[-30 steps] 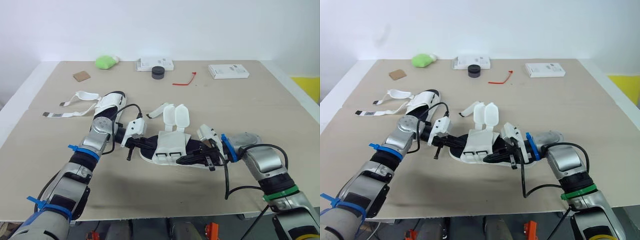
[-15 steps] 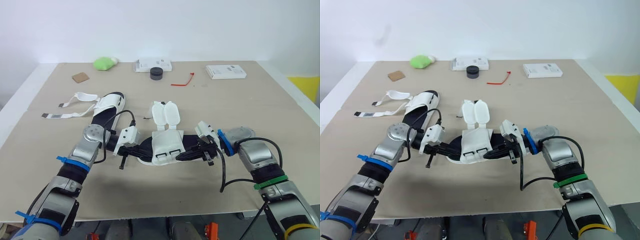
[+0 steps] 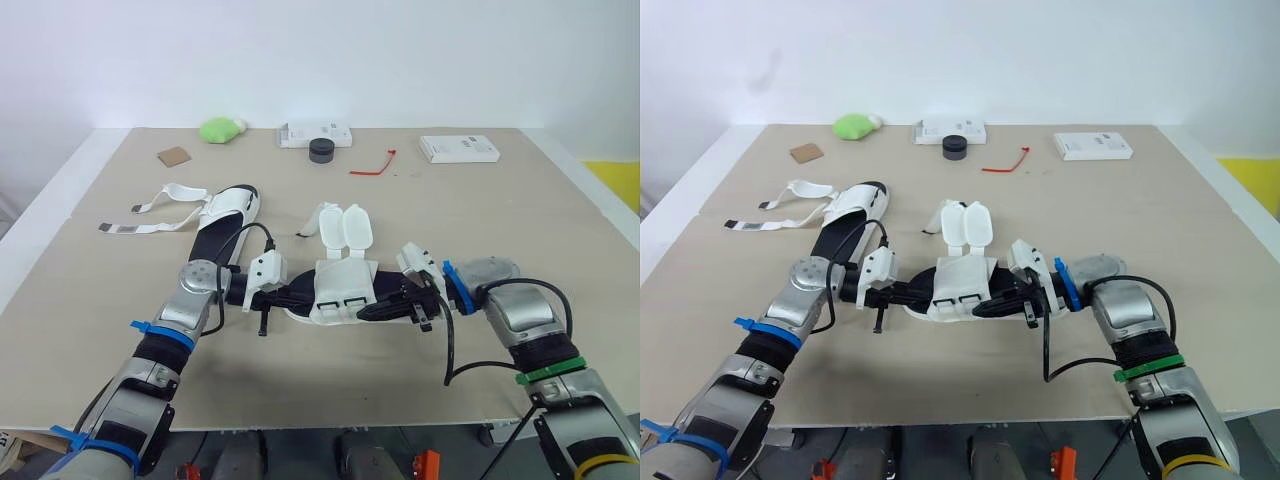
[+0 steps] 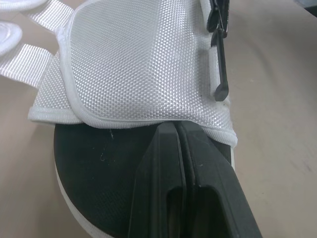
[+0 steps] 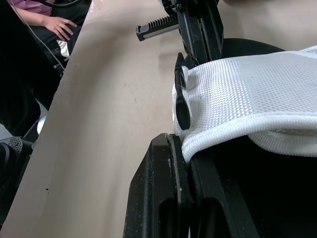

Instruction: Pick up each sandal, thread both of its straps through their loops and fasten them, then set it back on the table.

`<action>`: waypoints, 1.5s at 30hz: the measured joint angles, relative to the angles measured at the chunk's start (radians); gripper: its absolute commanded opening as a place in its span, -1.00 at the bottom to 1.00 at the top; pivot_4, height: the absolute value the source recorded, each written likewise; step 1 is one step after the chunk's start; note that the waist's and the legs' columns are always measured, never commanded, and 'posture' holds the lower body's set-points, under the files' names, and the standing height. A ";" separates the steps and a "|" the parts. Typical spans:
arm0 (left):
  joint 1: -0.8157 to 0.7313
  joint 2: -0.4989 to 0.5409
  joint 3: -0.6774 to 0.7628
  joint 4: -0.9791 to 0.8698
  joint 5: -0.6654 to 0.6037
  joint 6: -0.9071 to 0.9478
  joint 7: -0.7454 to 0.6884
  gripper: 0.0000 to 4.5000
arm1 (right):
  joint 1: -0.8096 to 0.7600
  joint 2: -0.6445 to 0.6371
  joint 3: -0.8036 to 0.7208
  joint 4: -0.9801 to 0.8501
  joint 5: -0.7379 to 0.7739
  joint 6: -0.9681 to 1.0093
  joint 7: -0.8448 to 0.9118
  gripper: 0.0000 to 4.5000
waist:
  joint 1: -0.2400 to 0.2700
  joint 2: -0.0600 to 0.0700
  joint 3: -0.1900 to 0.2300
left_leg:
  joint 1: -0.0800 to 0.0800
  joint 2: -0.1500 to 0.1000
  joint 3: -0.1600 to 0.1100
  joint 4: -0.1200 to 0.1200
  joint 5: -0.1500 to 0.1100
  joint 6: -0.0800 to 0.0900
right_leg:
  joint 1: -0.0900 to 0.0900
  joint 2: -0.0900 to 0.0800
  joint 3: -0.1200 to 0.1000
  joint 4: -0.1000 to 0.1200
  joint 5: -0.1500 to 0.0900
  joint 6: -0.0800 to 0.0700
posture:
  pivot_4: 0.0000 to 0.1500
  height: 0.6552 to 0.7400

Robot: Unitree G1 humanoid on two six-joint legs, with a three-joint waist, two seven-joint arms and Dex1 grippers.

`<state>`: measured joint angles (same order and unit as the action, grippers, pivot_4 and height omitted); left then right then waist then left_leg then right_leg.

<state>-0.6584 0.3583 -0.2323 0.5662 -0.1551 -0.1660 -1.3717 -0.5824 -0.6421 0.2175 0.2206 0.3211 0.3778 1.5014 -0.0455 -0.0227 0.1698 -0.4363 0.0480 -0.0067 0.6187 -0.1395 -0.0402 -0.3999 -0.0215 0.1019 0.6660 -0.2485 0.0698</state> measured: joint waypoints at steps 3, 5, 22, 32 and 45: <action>-0.033 0.001 -0.005 0.038 0.000 -0.013 -0.033 -0.96 | 0.004 0.000 -0.003 -0.011 0.000 0.005 0.000 -1.00 | 0.000 0.000 0.000 | -0.001 0.000 0.000 0.000 0.001 0.002 | 0.000 0.000 0.000 0.000 0.000 0.000 | 1.00 1.00; -0.053 0.001 -0.008 0.067 0.000 -0.030 -0.053 -0.96 | 0.007 0.001 -0.003 -0.014 0.001 0.006 -0.001 -1.00 | -0.001 0.000 0.000 | -0.002 0.000 0.000 0.000 0.001 0.002 | 0.001 0.001 0.000 0.000 0.000 0.000 | 1.00 1.00; -0.023 -0.039 0.035 0.154 -0.006 -0.151 -0.012 -0.96 | 0.038 -0.001 -0.021 -0.083 0.001 0.052 -0.035 -1.00 | -0.001 0.001 -0.002 | -0.002 0.000 0.000 -0.001 0.001 0.002 | 0.000 0.001 0.001 -0.001 -0.001 0.000 | 1.00 1.00; -0.002 -0.015 0.022 0.113 -0.003 -0.164 -0.014 -0.96 | 0.038 0.007 -0.020 -0.089 0.007 0.070 -0.037 -1.00 | -0.001 0.001 -0.005 | -0.002 0.000 0.000 -0.003 0.001 0.001 | 0.000 0.001 0.001 -0.001 -0.004 -0.001 | 1.00 1.00; -0.017 -0.010 0.011 0.113 -0.002 -0.140 -0.033 -0.96 | 0.045 0.002 -0.020 -0.108 0.010 0.085 -0.043 -1.00 | -0.002 0.001 -0.006 | -0.002 0.000 0.000 -0.003 -0.001 0.000 | 0.000 0.001 0.001 -0.001 -0.005 -0.002 | 1.00 1.00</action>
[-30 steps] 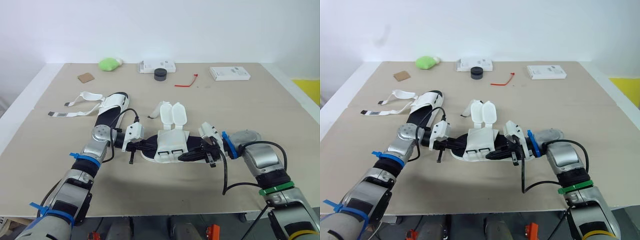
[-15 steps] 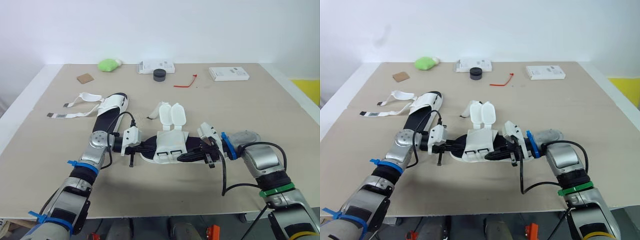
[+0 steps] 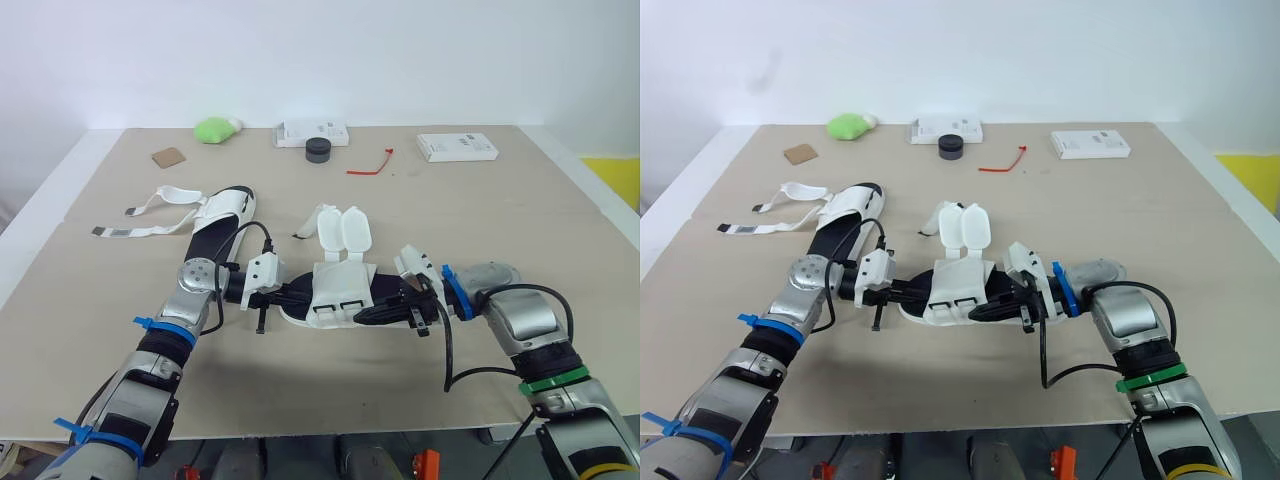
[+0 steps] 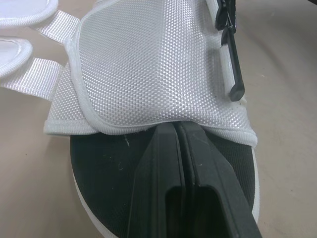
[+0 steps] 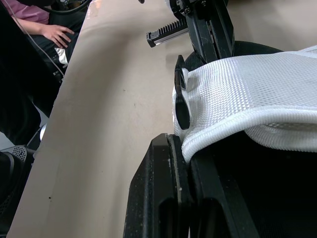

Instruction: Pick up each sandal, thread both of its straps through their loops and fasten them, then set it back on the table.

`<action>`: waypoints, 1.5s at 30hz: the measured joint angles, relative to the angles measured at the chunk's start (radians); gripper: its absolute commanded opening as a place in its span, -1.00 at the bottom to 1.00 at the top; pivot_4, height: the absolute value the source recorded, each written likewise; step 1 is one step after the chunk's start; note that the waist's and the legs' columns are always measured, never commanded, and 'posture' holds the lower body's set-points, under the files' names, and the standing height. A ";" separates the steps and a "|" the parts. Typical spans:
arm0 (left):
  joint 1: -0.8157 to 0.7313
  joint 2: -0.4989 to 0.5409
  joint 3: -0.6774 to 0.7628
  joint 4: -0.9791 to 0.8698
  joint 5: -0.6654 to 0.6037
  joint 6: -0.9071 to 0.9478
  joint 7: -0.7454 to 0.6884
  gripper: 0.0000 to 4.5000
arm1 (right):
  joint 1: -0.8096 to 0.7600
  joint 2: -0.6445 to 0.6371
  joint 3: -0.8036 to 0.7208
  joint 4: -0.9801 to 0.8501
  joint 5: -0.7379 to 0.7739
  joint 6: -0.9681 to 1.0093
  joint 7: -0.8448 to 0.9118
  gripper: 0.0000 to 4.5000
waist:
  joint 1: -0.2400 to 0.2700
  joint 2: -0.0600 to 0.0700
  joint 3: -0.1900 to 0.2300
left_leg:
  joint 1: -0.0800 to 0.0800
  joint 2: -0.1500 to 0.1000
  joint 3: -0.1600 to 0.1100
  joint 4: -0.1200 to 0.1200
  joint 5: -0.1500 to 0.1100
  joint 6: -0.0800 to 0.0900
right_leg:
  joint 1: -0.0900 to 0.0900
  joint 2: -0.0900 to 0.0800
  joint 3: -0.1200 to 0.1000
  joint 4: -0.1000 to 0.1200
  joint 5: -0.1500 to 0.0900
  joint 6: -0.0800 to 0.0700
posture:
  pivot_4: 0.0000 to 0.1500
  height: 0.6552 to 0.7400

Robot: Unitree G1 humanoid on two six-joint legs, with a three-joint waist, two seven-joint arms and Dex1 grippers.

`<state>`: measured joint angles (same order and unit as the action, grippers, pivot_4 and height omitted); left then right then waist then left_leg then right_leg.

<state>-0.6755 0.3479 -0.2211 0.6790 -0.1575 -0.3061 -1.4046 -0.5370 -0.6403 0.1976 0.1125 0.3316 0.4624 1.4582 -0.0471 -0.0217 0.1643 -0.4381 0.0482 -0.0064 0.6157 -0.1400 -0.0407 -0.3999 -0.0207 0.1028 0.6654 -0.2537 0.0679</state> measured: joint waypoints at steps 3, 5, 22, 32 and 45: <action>0.000 -0.001 0.000 -0.001 0.000 0.000 -0.002 -0.96 | 0.001 -0.003 0.000 -0.005 0.002 0.011 0.000 -1.00 | 0.000 0.000 0.000 | 0.000 0.000 0.000 0.000 0.000 -0.001 | 0.000 0.000 0.000 0.000 -0.001 0.000 | 1.00 1.00; 0.000 -0.001 -0.001 -0.002 0.000 0.000 -0.005 -1.00 | 0.001 -0.005 0.000 -0.005 0.011 0.017 0.003 -0.57 | 0.000 0.000 -0.001 | 0.000 0.000 0.000 0.000 -0.001 -0.001 | 0.000 0.000 0.000 0.000 -0.001 0.000 | 1.00 1.00; 0.007 0.009 -0.013 -0.023 0.000 -0.002 -0.026 -1.00 | -0.048 -0.255 -0.164 -0.022 0.167 0.241 0.026 0.70 | 0.000 0.000 -0.008 | 0.001 0.000 0.000 0.000 -0.008 -0.003 | 0.002 0.000 0.001 0.000 -0.010 0.000 | 1.00 1.00; -0.007 0.002 -0.029 -0.006 0.003 -0.027 -0.028 -1.00 | -0.516 -0.045 -0.097 0.542 0.059 0.503 -0.223 0.70 | 0.002 0.004 -0.011 | -0.001 -0.001 0.001 -0.001 -0.008 -0.002 | -0.001 0.000 0.002 0.000 -0.009 -0.002 | 1.00 1.00; 0.003 0.001 -0.028 -0.020 0.001 -0.035 -0.034 -1.00 | -0.721 0.072 -0.009 0.907 -0.069 0.482 -0.048 0.70 | 0.003 0.005 -0.012 | -0.001 -0.003 0.000 -0.005 -0.009 -0.002 | 0.000 0.000 0.003 0.000 -0.013 0.004 | 1.00 1.00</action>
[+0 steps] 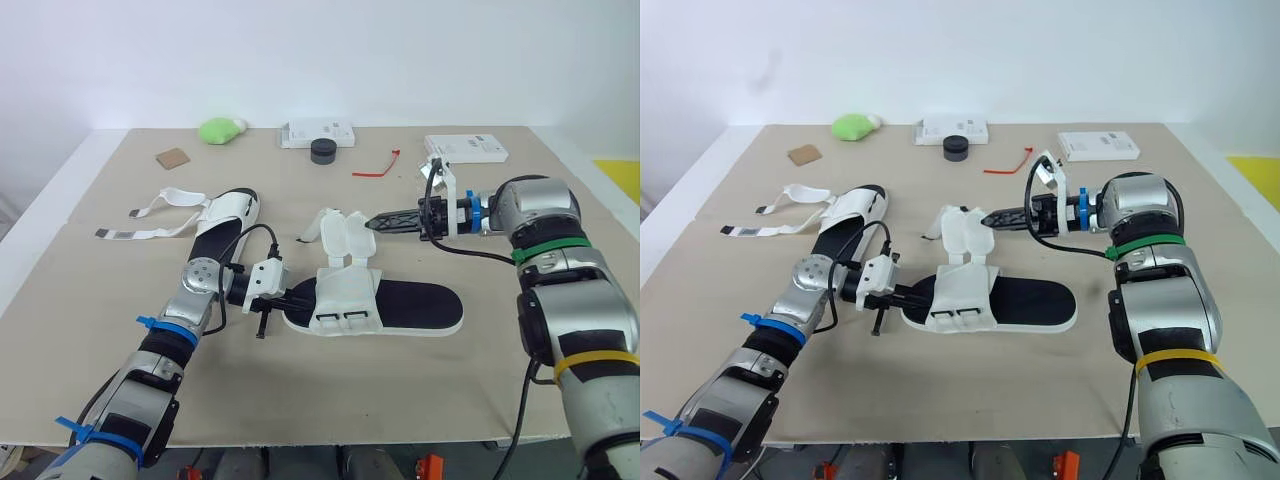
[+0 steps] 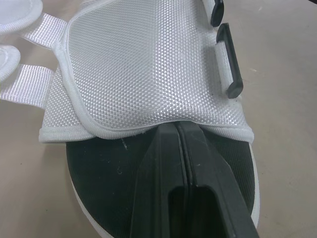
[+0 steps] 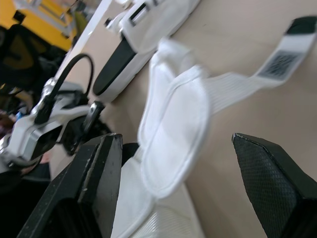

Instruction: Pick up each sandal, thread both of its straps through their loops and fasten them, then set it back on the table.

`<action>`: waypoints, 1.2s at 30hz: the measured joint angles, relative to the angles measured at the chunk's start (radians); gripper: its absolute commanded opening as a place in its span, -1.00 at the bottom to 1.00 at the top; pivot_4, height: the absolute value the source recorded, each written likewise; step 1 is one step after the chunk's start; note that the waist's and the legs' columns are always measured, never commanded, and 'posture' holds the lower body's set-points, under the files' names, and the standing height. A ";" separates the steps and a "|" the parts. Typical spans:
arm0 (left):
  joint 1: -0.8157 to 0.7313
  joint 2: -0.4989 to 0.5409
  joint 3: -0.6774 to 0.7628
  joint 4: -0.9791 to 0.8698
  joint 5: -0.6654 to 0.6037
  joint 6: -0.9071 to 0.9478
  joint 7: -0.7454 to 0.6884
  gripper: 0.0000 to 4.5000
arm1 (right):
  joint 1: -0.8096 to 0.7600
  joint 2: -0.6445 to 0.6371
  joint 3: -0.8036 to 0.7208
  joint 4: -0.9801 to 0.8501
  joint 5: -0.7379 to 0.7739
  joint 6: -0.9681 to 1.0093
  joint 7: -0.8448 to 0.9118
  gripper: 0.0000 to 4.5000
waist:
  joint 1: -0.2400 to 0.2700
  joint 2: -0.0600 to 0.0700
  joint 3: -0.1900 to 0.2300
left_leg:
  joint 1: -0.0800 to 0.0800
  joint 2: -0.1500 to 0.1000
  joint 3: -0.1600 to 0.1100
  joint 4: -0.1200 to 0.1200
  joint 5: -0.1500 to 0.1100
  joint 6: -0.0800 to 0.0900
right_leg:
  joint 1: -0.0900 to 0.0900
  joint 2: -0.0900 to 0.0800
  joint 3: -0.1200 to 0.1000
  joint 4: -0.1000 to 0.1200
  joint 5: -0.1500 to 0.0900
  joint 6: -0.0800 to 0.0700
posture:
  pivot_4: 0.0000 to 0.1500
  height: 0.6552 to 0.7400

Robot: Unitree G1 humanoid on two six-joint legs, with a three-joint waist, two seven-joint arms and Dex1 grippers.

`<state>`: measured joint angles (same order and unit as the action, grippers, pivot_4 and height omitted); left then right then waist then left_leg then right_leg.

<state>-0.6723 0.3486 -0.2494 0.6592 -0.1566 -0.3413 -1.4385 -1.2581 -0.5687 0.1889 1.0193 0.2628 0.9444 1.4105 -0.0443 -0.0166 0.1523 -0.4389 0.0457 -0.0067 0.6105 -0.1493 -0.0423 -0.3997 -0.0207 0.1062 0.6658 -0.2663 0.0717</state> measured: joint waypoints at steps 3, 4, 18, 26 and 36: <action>0.002 0.000 0.000 0.000 0.000 0.000 0.008 -1.00 | 0.000 0.030 -0.002 0.017 -0.013 -0.011 0.003 0.70 | 0.000 0.000 0.000 | 0.001 0.000 0.000 0.000 0.000 0.000 | 0.001 0.000 0.000 0.000 0.000 -0.001 | 1.00 1.00; 0.003 -0.001 0.000 0.000 0.000 0.000 0.011 -1.00 | 0.000 0.043 -0.007 0.035 -0.014 -0.015 -0.002 0.70 | 0.000 0.000 0.000 | 0.000 0.000 0.000 0.000 0.000 0.000 | 0.001 0.000 0.000 0.000 0.000 -0.001 | 1.00 1.00; 0.009 -0.002 0.000 -0.005 0.000 0.000 0.015 -1.00 | -0.026 0.075 -0.112 0.110 -0.027 -0.097 -0.053 0.70 | 0.000 0.001 -0.001 | 0.001 0.000 0.000 0.000 0.000 0.000 | 0.001 0.000 0.000 0.000 0.001 0.001 | 1.00 1.00; 0.009 -0.004 0.000 -0.005 0.000 0.000 0.018 -1.00 | -0.026 0.077 -0.114 0.110 -0.033 -0.103 -0.031 -0.72 | 0.000 0.001 -0.001 | 0.001 -0.001 0.000 0.001 0.000 0.000 | 0.002 0.000 0.000 0.000 0.001 0.001 | 1.00 1.00; 0.013 -0.011 0.001 -0.007 0.000 0.001 0.019 -1.00 | 0.151 0.046 -0.119 -0.252 -0.005 -0.192 0.046 -0.98 | 0.003 0.001 -0.001 | 0.000 -0.002 -0.003 0.001 0.000 -0.001 | 0.003 0.000 -0.001 0.000 0.000 0.004 | 1.00 1.00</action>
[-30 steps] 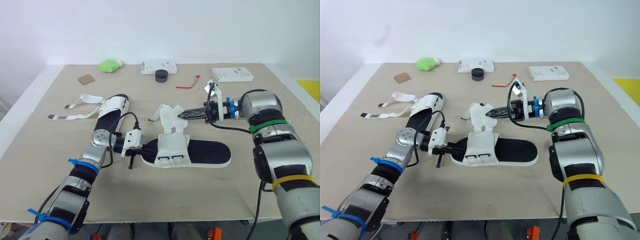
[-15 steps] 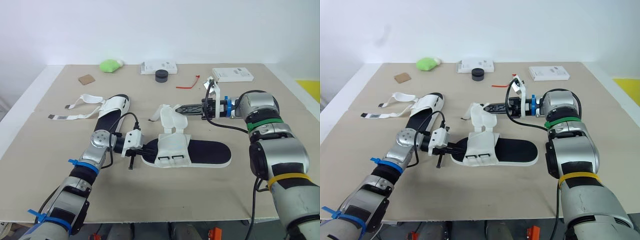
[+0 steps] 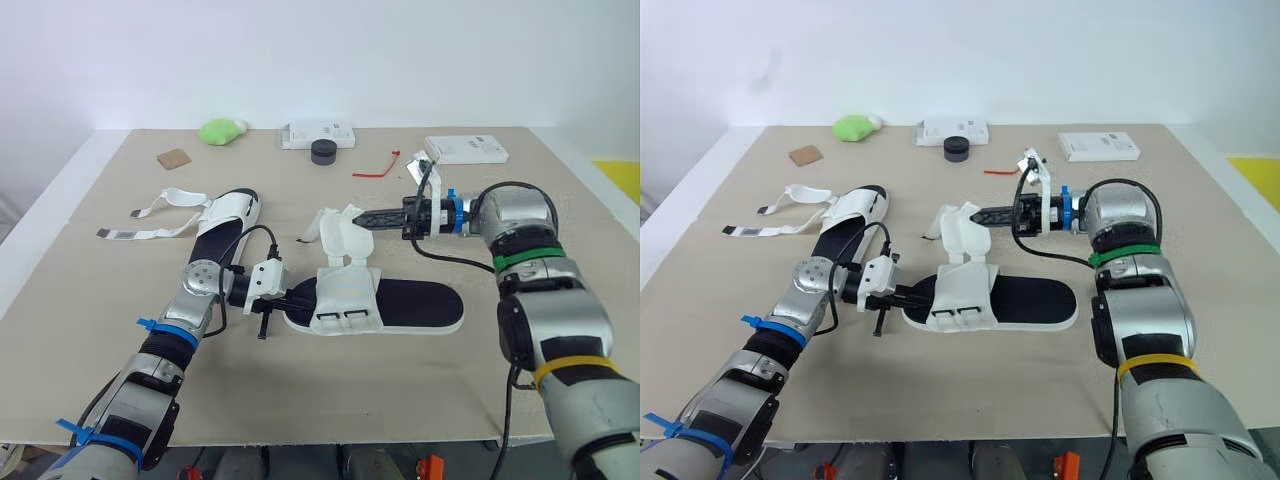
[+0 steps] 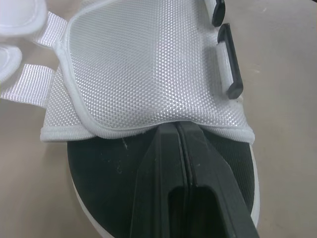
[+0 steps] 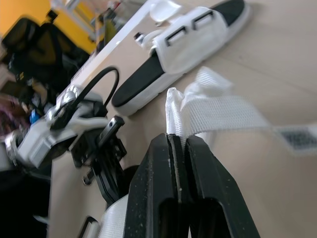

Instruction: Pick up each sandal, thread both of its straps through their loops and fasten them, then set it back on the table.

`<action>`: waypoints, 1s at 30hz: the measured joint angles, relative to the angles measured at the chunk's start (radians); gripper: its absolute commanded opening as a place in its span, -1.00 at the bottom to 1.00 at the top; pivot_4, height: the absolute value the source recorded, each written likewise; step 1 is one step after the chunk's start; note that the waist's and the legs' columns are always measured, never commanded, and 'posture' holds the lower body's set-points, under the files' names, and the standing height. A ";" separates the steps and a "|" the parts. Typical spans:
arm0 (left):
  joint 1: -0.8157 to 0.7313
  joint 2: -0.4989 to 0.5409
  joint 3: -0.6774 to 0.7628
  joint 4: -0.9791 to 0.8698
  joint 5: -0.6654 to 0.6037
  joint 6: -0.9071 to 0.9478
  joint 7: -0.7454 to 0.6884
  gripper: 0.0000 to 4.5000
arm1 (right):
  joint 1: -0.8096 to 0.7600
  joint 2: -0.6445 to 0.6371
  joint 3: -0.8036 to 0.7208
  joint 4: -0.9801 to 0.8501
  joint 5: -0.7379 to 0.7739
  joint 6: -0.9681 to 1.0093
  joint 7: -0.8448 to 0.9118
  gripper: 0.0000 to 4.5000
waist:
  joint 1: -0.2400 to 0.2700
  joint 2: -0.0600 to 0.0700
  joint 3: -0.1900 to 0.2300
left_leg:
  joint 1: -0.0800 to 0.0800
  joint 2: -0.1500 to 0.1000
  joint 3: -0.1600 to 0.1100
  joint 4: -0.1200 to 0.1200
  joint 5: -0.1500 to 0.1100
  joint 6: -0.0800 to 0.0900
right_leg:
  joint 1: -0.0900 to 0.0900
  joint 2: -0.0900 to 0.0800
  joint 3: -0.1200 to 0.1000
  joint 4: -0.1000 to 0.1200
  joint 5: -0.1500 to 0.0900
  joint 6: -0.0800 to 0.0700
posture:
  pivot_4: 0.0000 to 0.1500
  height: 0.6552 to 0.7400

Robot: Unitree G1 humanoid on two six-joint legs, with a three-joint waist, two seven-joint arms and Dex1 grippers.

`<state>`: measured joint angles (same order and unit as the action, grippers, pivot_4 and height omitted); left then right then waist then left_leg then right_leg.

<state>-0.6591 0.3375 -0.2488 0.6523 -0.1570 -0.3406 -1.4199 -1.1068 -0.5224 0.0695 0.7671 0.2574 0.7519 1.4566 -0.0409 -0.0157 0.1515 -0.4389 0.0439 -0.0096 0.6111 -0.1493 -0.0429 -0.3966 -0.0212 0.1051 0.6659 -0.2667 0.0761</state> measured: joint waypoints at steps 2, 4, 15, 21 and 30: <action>0.005 -0.003 0.000 -0.004 -0.001 0.000 -0.001 -1.00 | 0.137 -0.046 0.015 -0.244 0.032 -0.028 0.051 -0.98 | 0.003 0.001 -0.001 | 0.001 0.000 -0.001 0.000 -0.002 -0.002 | 0.002 0.000 0.000 0.000 -0.002 0.001 | 1.00 1.00; 0.006 -0.004 0.000 -0.005 -0.001 0.000 -0.002 -1.00 | 0.248 -0.080 0.028 -0.417 0.050 -0.057 0.060 -0.98 | 0.004 0.002 -0.002 | 0.002 -0.001 -0.002 0.000 -0.003 -0.004 | 0.003 0.000 -0.001 0.000 -0.004 0.000 | 1.00 1.00; 0.011 -0.002 -0.001 0.000 0.001 0.022 0.011 -1.00 | 0.539 -0.106 0.157 -0.644 -0.186 -0.757 -0.150 -0.98 | -0.003 -0.001 -0.006 | 0.011 0.000 -0.001 0.000 -0.003 -0.005 | 0.011 0.000 -0.001 -0.001 -0.007 -0.005 | 1.00 1.00; 0.007 -0.010 -0.006 0.001 0.002 0.022 0.010 -1.00 | 0.542 -0.184 0.194 -0.651 -0.204 -0.796 -0.107 -0.37 | 0.003 -0.001 -0.007 | 0.011 -0.001 -0.002 0.000 -0.003 -0.005 | 0.014 -0.001 -0.001 -0.002 -0.008 -0.005 | 1.00 1.00; -0.001 -0.010 -0.010 0.012 0.003 0.022 0.009 -1.00 | 0.419 -0.271 0.198 -0.615 -0.104 -0.388 0.045 0.76 | 0.005 -0.002 -0.007 | 0.013 -0.001 -0.002 0.000 -0.004 -0.005 | 0.015 -0.002 -0.002 -0.002 -0.009 -0.008 | 1.00 1.00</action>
<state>-0.6597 0.3278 -0.2585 0.6639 -0.1542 -0.3186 -1.4110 -0.6875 -0.7937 0.2677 0.1526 0.1536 0.3636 1.5019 -0.0354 -0.0179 0.1440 -0.4256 0.0430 -0.0118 0.6107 -0.1537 -0.0482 -0.3820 -0.0230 0.1028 0.6640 -0.2760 0.0682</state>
